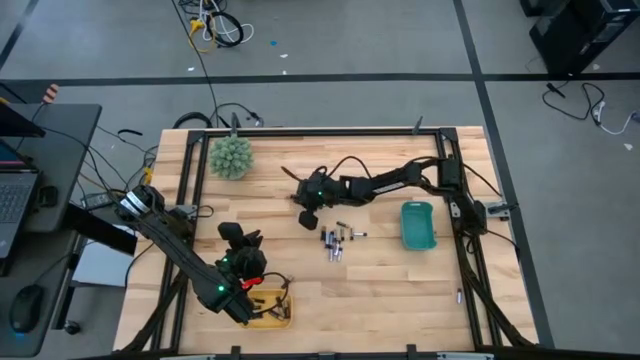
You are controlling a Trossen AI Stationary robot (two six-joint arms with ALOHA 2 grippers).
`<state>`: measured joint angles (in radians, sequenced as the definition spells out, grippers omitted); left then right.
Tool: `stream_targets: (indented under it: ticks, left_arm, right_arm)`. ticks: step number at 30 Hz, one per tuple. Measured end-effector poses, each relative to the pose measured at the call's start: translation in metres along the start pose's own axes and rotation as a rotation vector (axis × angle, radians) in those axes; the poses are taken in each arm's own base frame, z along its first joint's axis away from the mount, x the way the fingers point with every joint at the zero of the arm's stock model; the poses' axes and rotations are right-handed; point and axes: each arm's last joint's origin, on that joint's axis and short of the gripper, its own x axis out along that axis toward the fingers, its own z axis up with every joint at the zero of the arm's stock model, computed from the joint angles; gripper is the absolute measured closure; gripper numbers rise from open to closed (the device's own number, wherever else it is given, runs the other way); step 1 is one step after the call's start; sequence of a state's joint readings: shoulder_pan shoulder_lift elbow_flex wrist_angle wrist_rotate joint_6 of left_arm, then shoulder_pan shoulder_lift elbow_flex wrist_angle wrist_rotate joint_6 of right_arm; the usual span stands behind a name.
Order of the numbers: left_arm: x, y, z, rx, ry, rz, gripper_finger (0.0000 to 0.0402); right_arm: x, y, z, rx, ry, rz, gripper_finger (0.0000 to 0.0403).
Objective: Sort batteries
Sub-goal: Put the black battery into the yellow bin
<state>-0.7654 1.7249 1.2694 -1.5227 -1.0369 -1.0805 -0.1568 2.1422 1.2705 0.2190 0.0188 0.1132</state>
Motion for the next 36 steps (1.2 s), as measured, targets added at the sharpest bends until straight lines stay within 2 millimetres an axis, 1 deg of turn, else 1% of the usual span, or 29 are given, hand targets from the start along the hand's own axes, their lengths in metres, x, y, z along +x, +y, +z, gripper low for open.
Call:
stream_targets:
  ticks: [2, 4, 5, 7, 9, 11, 12, 13, 15, 16, 19, 22, 24, 27, 29, 32, 33, 36]
  left_arm:
    - [0.0, 0.0, 0.0, -0.002, -0.001, -0.001, 0.0323]
    - [0.0, 0.0, 0.0, -0.002, -0.004, 0.001, 0.0323]
    - [0.0, 0.0, 0.0, 0.0, -0.01, 0.004, 0.0323]
    - [0.0, 0.001, 0.001, 0.006, -0.029, 0.018, 0.0323]
    - [0.0, 0.002, 0.001, 0.011, -0.05, 0.033, 0.0323]
    - [0.0, 0.003, 0.001, 0.018, -0.064, 0.045, 0.0323]
    - [0.001, 0.003, 0.002, 0.021, -0.068, 0.053, 0.0323]
    - [0.002, 0.004, 0.002, 0.023, -0.07, 0.058, 0.0323]
    - [0.004, 0.005, 0.003, 0.028, -0.065, 0.069, 0.0323]
    - [0.004, 0.006, 0.003, 0.03, -0.062, 0.072, 0.0323]
    - [0.006, 0.006, 0.004, 0.027, -0.057, 0.076, 0.0323]
    - [0.006, 0.006, 0.004, 0.02, -0.055, 0.071, 0.0323]
    - [0.006, 0.005, 0.004, 0.014, -0.052, 0.066, 0.0323]
    - [0.006, 0.004, 0.004, 0.006, -0.041, 0.054, 0.0323]
    - [0.005, 0.004, 0.003, 0.005, -0.022, 0.042, 0.0323]
    - [0.006, 0.004, 0.002, 0.009, 0.0, 0.032, 0.0323]
    - [0.005, 0.004, 0.002, 0.015, 0.003, 0.036, 0.0323]
    - [0.005, 0.008, 0.002, 0.003, -0.005, 0.048, 0.0323]
  right_arm:
    - [0.0, -0.007, 0.001, -0.031, -0.008, -0.053, 0.0403]
    - [0.0, -0.02, 0.011, -0.018, -0.039, -0.116, 0.0403]
    - [-0.001, -0.029, 0.02, 0.0, -0.05, -0.142, 0.0403]
    - [-0.005, -0.056, 0.039, 0.068, -0.042, -0.192, 0.0403]
    - [-0.007, -0.084, 0.054, 0.137, -0.002, -0.187, 0.0403]
    - [-0.003, -0.108, 0.059, 0.207, 0.063, -0.163, 0.0403]
    - [0.001, -0.116, 0.061, 0.247, 0.086, -0.126, 0.0403]
    - [0.006, -0.12, 0.062, 0.281, 0.12, -0.088, 0.0403]
    - [0.009, -0.12, 0.067, 0.316, 0.175, -0.058, 0.0403]
    - [0.01, -0.117, 0.074, 0.32, 0.174, -0.055, 0.0403]
    - [0.014, -0.111, 0.085, 0.359, 0.219, -0.1, 0.0403]
    - [0.025, -0.113, 0.081, 0.384, 0.279, -0.124, 0.0403]
    - [0.029, -0.116, 0.084, 0.411, 0.287, -0.12, 0.0403]
    - [0.024, -0.12, 0.093, 0.416, 0.293, -0.055, 0.0403]
    - [0.019, -0.124, 0.093, 0.412, 0.326, -0.033, 0.0403]
    - [0.012, -0.125, 0.097, 0.347, 0.322, 0.012, 0.0403]
    - [0.005, -0.125, 0.103, 0.315, 0.309, 0.021, 0.0403]
    - [-0.024, -0.126, 0.123, 0.219, 0.272, 0.04, 0.0403]
